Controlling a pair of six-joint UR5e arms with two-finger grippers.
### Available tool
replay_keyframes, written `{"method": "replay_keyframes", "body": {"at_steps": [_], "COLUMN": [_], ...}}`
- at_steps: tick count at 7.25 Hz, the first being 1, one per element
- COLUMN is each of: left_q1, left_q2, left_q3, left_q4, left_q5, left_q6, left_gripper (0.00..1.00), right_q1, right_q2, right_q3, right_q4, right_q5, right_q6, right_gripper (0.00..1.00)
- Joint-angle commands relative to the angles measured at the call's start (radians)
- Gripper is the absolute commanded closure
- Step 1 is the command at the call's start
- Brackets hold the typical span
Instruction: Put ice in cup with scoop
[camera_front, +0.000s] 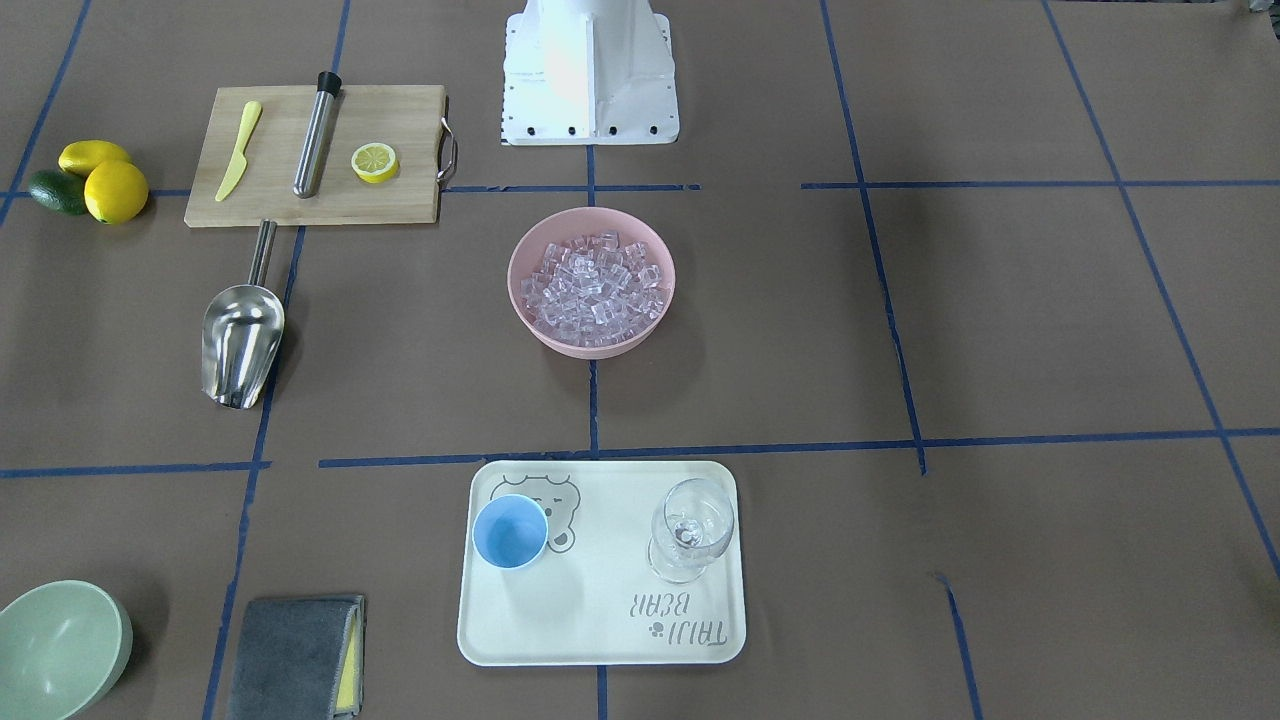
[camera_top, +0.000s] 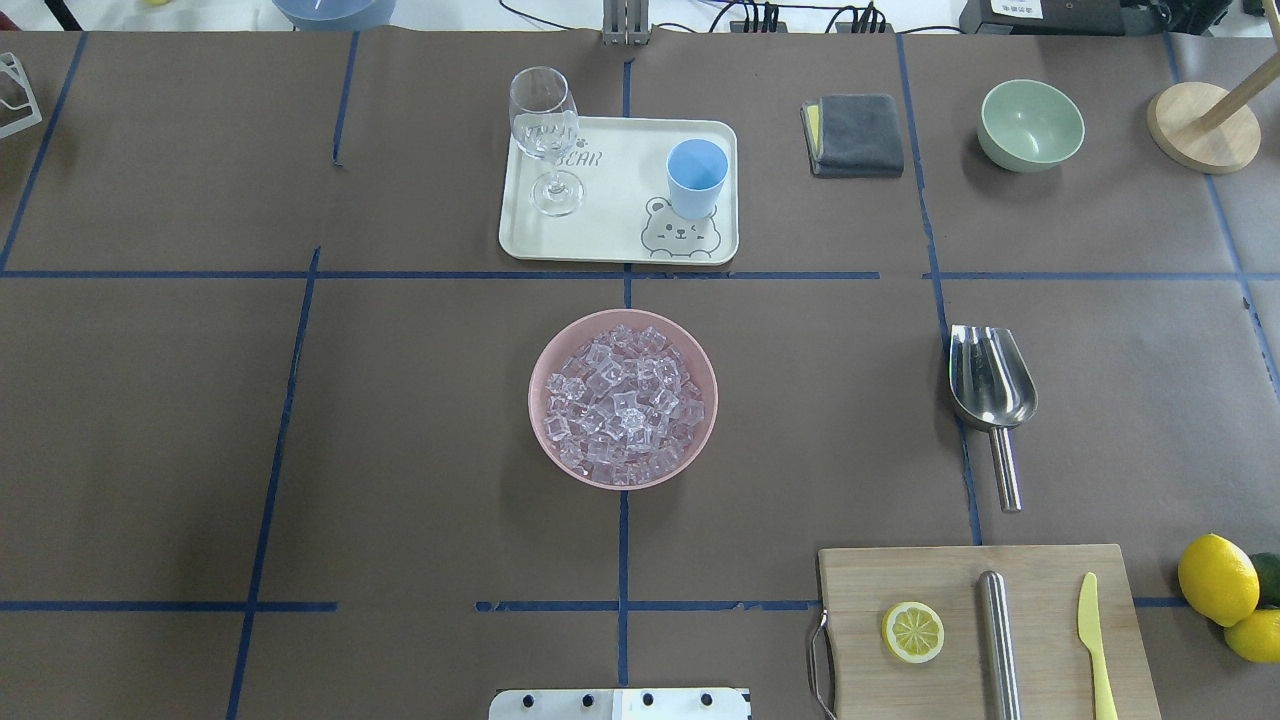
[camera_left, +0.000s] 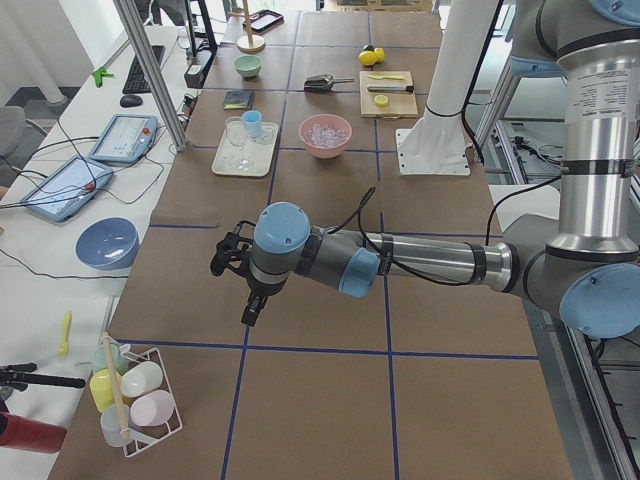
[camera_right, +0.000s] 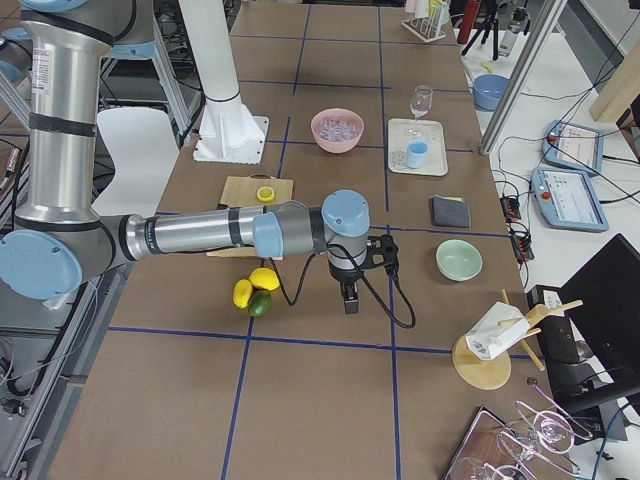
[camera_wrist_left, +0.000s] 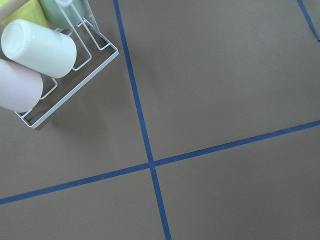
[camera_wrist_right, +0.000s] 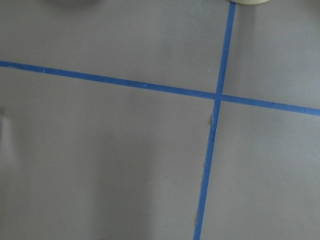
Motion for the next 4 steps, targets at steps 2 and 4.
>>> {"method": "replay_keyframes", "body": {"at_steps": [2,4], "left_q1": [0.039,0.158], "left_q2": [0.011,0.009], "left_q3": [0.009,0.007], "left_q4": [-0.238,-0.400], "left_q5": [-0.004,-0.006], "left_q6": [0.006,0.000], "left_gripper": [0.00,0.00], "right_q1": [-0.001,-0.003], "right_q2": [0.001,0.003], "right_q3": [0.001,0.001], "right_q4": [-0.001,0.000], "right_q5": [0.008,0.008], "right_q6": [0.009,0.007], "right_gripper": [0.00,0.00]}}
